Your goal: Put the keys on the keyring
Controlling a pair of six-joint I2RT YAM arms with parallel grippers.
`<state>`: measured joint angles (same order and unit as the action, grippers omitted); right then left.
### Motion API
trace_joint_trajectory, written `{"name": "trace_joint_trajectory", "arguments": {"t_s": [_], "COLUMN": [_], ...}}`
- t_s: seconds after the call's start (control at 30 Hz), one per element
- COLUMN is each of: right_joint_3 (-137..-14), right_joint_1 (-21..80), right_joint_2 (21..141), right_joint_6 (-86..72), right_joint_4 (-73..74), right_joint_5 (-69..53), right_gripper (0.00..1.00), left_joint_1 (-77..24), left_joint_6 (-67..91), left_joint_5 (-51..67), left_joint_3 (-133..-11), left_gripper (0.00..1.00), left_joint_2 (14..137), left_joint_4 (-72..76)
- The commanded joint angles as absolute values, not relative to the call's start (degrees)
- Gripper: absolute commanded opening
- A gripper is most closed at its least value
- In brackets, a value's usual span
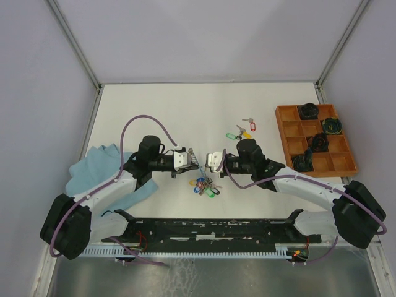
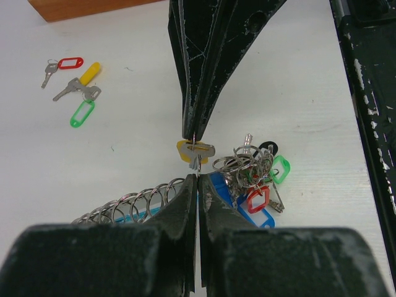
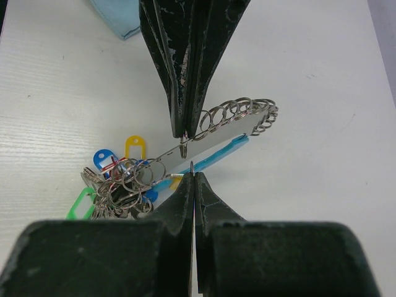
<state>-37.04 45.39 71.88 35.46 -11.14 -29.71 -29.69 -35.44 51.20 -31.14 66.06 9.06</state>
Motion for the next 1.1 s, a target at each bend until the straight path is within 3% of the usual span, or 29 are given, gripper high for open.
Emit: {"name": "trace_joint_trajectory", "arguments": {"t_s": [0.0,1.07], "right_joint_3": [-38.8,-39.3], "right_joint_1": [45.9,46.8], "right_joint_2": [71.0,71.0], "right_joint_6": [36.0,36.4], "right_joint_4": [-12.1,-10.6], "right_joint_5": [-30.1,-27.8], "right_gripper": [0.01,0.01], "left_joint_1": [-29.5,-29.6], "left_joint_6": [-37.2,-37.3], "left_joint_5": [53.4,53.1], "left_joint_3": [-33.6,-33.8], "left_gripper": [0.03,0.03], "left_joint_2": [66.3,66.3], "left_joint_4": [10.6,10.3]}}
